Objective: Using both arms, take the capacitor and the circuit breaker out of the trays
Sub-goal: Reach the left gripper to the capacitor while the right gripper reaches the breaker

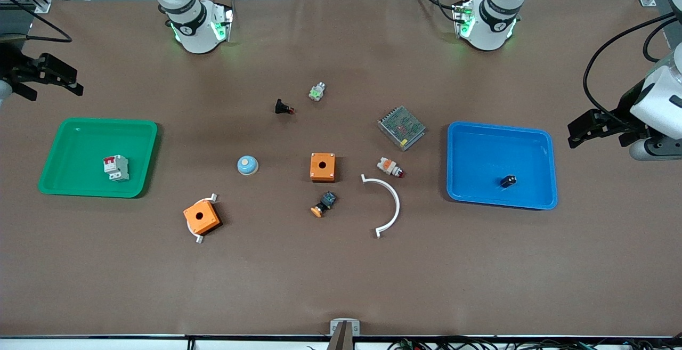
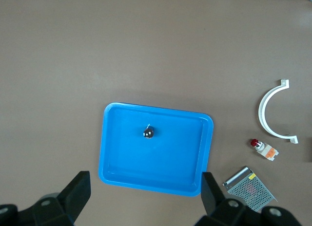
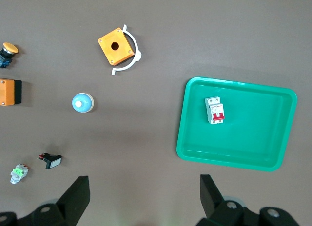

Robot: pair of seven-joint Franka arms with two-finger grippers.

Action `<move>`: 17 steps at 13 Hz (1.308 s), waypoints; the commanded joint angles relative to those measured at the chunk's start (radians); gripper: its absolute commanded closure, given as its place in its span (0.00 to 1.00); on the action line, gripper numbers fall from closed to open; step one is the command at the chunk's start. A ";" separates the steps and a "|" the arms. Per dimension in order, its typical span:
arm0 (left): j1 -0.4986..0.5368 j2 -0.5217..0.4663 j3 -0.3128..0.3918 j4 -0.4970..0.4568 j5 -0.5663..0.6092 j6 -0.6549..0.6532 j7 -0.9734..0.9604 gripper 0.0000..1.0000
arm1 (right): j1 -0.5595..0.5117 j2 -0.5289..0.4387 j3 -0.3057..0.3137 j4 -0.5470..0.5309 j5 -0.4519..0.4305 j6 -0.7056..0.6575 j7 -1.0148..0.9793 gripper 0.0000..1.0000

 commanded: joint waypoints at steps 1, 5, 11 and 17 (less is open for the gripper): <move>0.001 -0.011 -0.002 -0.007 0.010 -0.020 0.014 0.00 | -0.010 -0.004 0.004 -0.003 0.004 0.000 -0.015 0.00; -0.019 0.044 -0.006 -0.007 0.094 -0.018 -0.001 0.00 | -0.013 -0.003 0.003 -0.006 0.003 0.015 -0.015 0.00; 0.024 0.139 -0.020 -0.139 0.096 0.040 0.042 0.00 | -0.081 0.054 0.003 -0.131 -0.038 0.191 -0.075 0.00; 0.109 0.262 -0.020 -0.366 0.029 0.394 0.166 0.00 | -0.209 0.135 0.004 -0.320 -0.092 0.513 -0.262 0.00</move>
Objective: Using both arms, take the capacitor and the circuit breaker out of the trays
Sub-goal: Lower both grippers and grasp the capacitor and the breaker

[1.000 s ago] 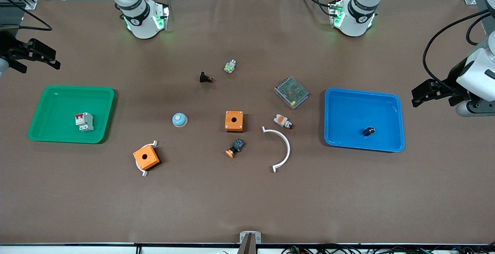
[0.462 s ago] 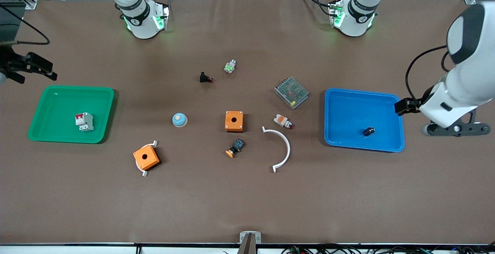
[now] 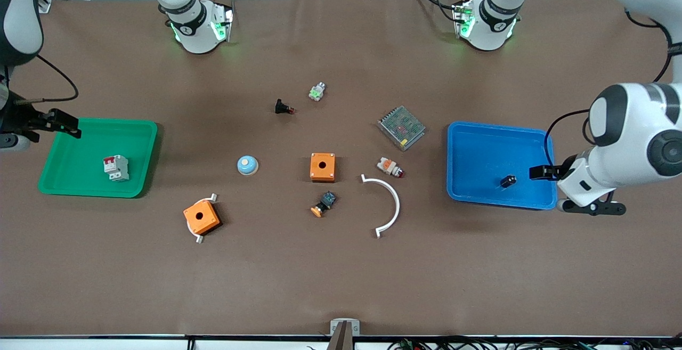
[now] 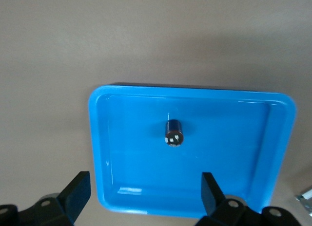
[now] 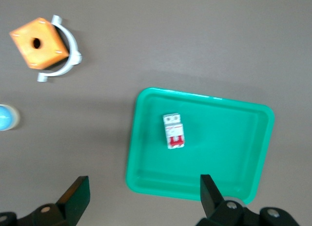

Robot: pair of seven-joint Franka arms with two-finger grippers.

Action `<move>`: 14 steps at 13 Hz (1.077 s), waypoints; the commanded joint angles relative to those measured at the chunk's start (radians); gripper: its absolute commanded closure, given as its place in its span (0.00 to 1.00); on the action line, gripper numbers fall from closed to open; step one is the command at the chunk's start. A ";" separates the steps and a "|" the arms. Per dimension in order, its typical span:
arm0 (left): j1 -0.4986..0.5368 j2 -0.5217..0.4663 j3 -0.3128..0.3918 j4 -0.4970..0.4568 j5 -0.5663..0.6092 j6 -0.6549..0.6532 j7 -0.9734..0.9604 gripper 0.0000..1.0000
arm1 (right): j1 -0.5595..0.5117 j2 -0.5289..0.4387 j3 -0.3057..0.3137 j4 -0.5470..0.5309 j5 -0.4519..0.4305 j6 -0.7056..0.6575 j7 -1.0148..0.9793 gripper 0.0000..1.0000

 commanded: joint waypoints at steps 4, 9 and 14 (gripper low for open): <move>0.001 0.122 -0.010 -0.106 -0.012 0.208 0.022 0.00 | -0.080 0.139 0.014 -0.072 -0.011 0.198 -0.181 0.00; -0.007 0.129 -0.008 -0.227 -0.006 0.329 0.022 0.00 | -0.085 0.265 0.016 -0.075 -0.005 0.267 -0.287 0.00; -0.004 0.117 -0.010 -0.247 -0.005 0.321 0.024 0.37 | -0.088 0.346 0.016 -0.076 -0.005 0.344 -0.329 0.01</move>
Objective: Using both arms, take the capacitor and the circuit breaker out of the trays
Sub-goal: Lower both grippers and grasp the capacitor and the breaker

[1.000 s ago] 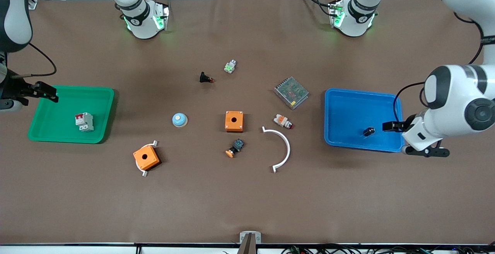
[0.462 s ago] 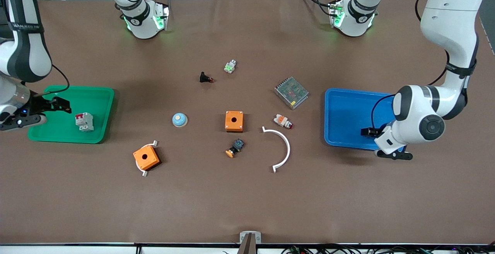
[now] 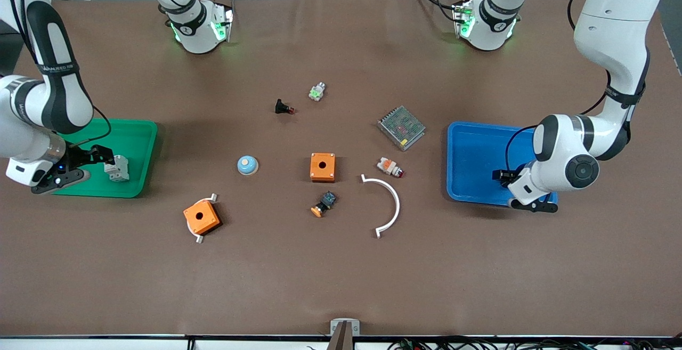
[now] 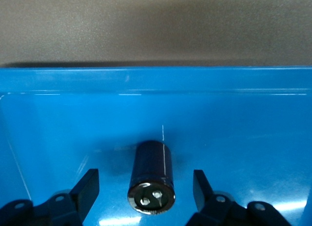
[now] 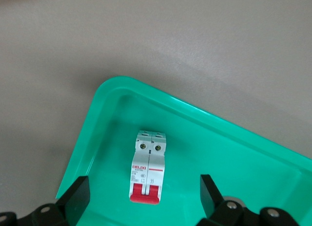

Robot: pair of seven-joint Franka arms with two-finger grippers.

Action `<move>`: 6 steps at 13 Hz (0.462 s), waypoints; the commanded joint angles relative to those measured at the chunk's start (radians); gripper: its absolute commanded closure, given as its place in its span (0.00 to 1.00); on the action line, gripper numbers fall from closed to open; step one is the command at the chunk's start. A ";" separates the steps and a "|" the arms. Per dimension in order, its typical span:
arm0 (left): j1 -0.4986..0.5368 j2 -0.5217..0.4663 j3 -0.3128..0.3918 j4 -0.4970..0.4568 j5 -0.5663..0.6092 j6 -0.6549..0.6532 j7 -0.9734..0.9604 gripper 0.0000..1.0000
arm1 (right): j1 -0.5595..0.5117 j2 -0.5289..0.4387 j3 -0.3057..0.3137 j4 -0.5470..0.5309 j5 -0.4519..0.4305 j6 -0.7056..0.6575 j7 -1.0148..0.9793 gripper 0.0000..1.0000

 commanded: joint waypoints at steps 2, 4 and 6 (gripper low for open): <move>0.003 -0.037 -0.001 -0.027 -0.004 0.009 0.011 0.59 | -0.021 0.045 0.015 -0.018 -0.004 0.066 -0.034 0.05; -0.005 -0.037 -0.002 -0.010 -0.010 0.004 0.008 0.79 | -0.023 0.060 0.015 -0.025 -0.005 0.069 -0.036 0.10; -0.003 -0.037 -0.008 0.011 -0.009 0.002 0.006 0.88 | -0.032 0.063 0.015 -0.025 -0.005 0.073 -0.037 0.13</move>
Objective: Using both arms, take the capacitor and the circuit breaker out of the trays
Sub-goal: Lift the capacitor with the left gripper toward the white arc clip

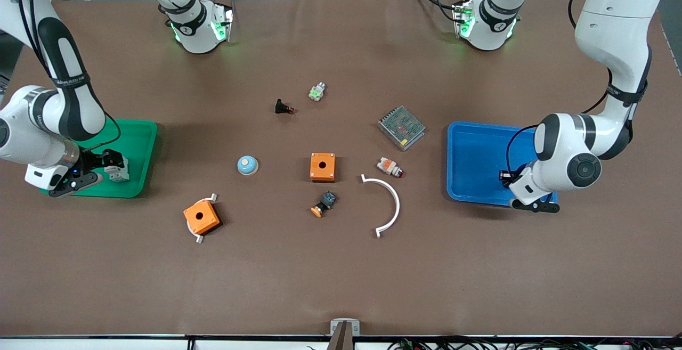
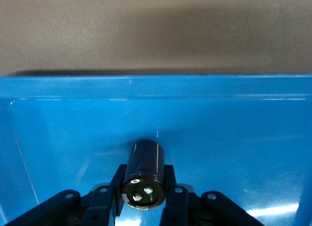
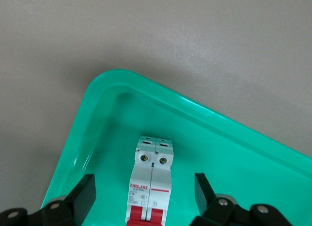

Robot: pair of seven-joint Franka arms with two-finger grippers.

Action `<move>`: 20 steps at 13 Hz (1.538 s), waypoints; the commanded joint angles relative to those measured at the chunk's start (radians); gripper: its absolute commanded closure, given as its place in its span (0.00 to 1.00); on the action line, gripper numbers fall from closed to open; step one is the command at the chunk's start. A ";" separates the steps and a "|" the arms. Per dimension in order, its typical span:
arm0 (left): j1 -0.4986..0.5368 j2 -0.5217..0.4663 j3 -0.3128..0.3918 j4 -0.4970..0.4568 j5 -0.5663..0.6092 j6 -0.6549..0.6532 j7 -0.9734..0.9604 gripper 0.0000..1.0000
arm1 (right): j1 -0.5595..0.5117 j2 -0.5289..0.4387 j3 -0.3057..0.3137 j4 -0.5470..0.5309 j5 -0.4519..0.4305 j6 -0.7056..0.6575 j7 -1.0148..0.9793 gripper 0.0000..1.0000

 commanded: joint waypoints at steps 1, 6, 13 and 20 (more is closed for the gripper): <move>-0.015 -0.025 -0.011 0.029 -0.010 0.002 -0.007 0.88 | -0.031 -0.001 0.016 -0.006 -0.005 0.009 -0.019 0.14; -0.174 0.013 -0.032 0.217 -0.050 -0.053 -0.387 0.89 | -0.060 0.019 0.016 -0.024 -0.005 0.009 -0.020 0.23; -0.391 0.199 -0.031 0.494 -0.116 -0.039 -0.889 0.88 | -0.056 0.016 0.019 -0.028 -0.004 -0.001 -0.017 0.96; -0.544 0.325 -0.029 0.571 -0.122 0.211 -1.201 0.87 | 0.022 -0.245 0.022 0.023 0.065 -0.297 0.006 0.99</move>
